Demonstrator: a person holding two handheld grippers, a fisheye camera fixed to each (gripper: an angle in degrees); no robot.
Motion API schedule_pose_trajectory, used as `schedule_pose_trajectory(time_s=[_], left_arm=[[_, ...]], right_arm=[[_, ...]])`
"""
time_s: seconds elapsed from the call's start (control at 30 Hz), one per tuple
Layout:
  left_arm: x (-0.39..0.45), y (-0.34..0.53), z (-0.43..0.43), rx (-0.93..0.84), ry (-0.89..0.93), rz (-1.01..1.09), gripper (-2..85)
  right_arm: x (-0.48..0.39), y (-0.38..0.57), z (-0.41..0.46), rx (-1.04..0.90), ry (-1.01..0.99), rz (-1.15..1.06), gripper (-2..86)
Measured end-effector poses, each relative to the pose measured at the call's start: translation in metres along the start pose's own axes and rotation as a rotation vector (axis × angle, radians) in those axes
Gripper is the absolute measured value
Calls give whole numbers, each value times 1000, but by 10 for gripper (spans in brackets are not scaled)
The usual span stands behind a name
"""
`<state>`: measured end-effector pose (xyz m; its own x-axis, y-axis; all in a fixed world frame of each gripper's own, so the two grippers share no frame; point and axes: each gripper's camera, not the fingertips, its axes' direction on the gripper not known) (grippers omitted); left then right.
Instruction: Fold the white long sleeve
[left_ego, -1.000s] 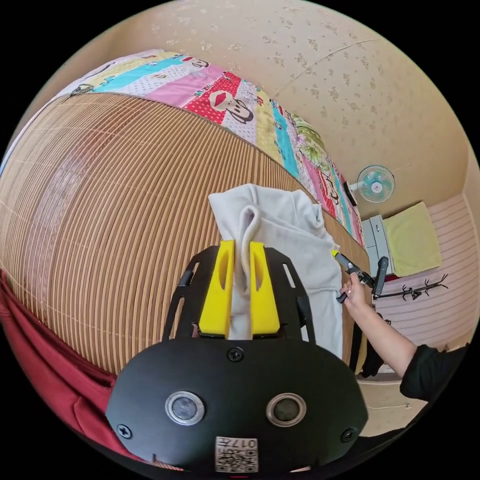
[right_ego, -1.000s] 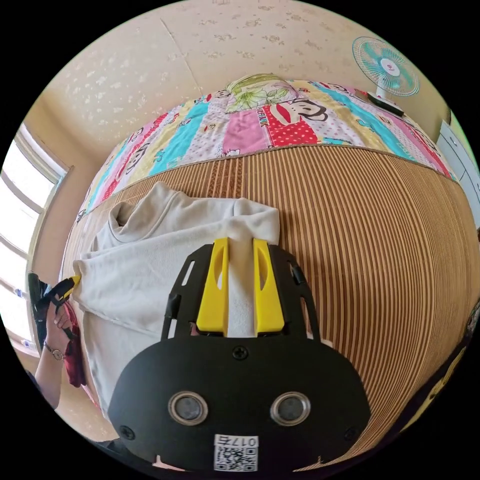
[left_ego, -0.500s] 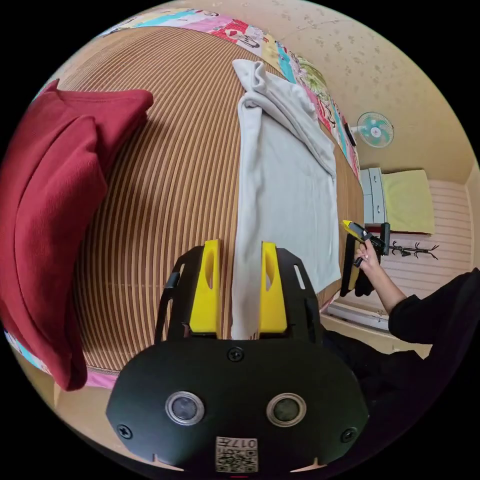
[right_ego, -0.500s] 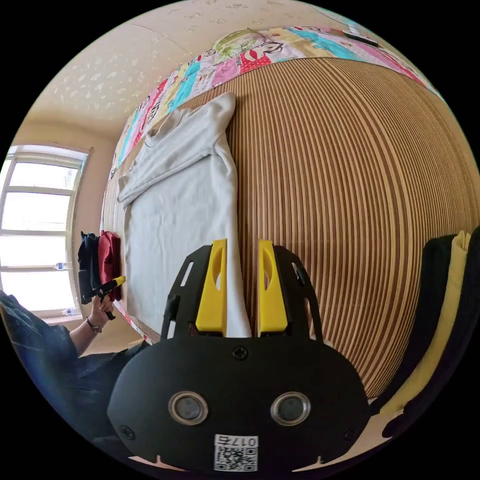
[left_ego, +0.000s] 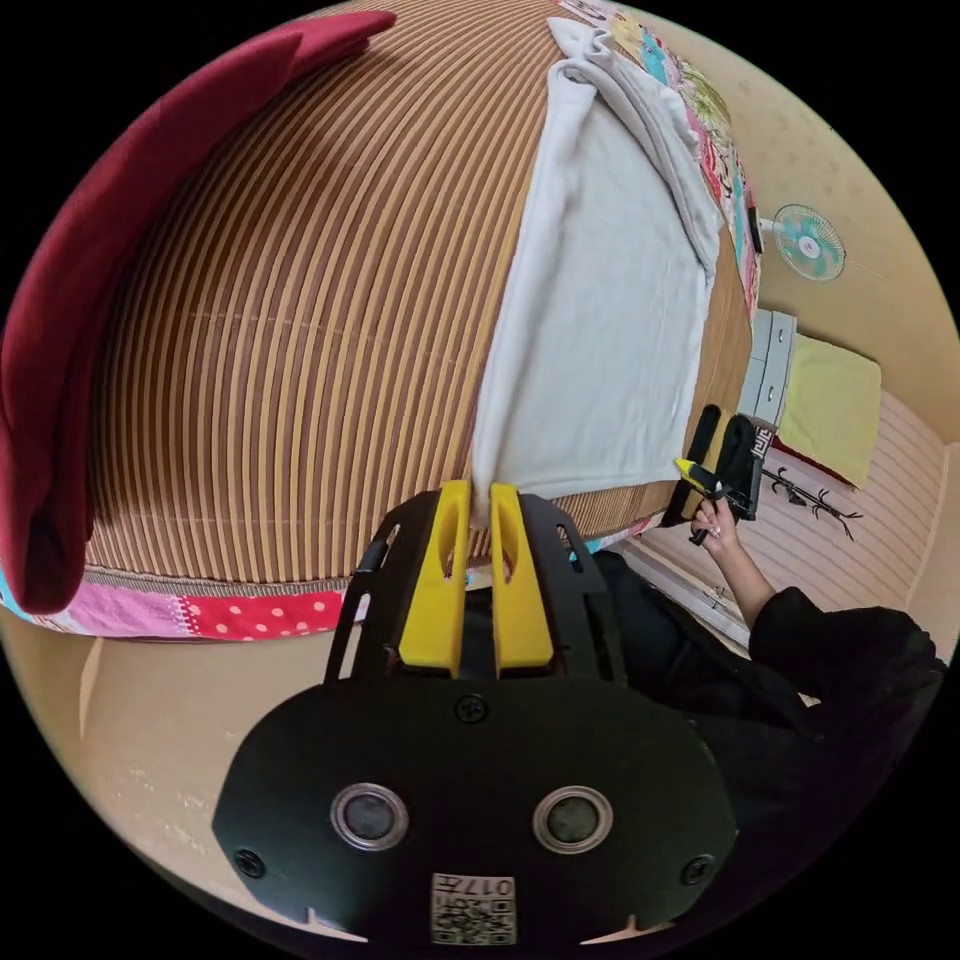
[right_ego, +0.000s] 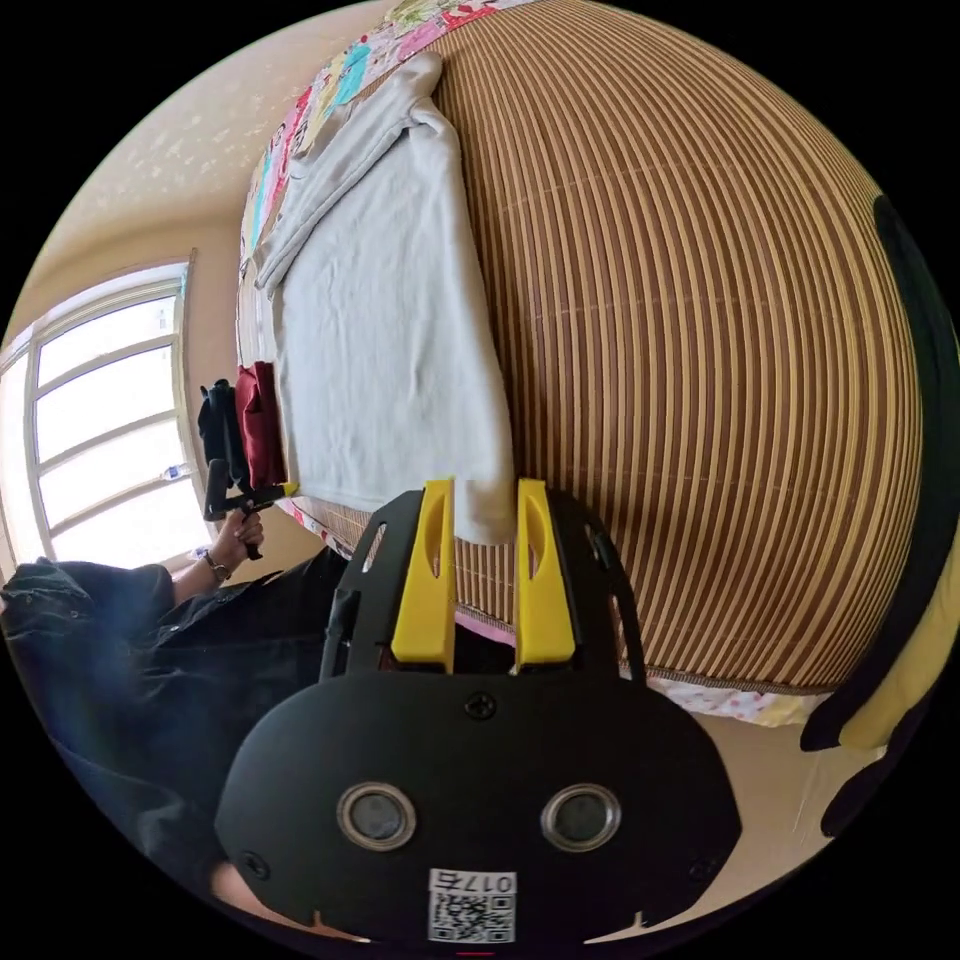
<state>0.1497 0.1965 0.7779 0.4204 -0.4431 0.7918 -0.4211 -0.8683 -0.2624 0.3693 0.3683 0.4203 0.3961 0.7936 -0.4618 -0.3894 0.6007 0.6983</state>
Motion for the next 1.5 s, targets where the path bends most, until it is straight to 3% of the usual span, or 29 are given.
schedule_pose_trajectory(time_s=[0.07,0.2,0.37,0.47,0.63,0.77,1.07,1.33,1.43,1.5], left_arm=[[1,5,-16,13,35,2,38],[11,23,-56,-8,72,64,34],[0,62,-76,-179,74,30,34],[-28,92,-85,-130,291,-90,33],[-70,104,-118,232,833,-243,32],[-56,67,-140,327,929,-204,33],[1,-63,-205,521,1070,-86,34],[19,-186,-225,562,1017,-158,36],[14,-224,-221,517,922,-276,55],[11,-237,-218,555,952,-283,75]], right_arm=[[-3,5,-13,-24,67,-12,55],[-1,30,-71,39,-59,34,37],[22,104,-108,-14,-130,240,32],[48,155,-127,116,-348,464,31],[72,176,-155,518,-797,660,29],[64,112,-180,651,-927,628,30],[37,-58,-231,725,-883,488,30],[51,-211,-191,693,-831,480,38],[65,-256,-150,654,-763,536,53],[74,-275,-124,664,-690,509,79]])
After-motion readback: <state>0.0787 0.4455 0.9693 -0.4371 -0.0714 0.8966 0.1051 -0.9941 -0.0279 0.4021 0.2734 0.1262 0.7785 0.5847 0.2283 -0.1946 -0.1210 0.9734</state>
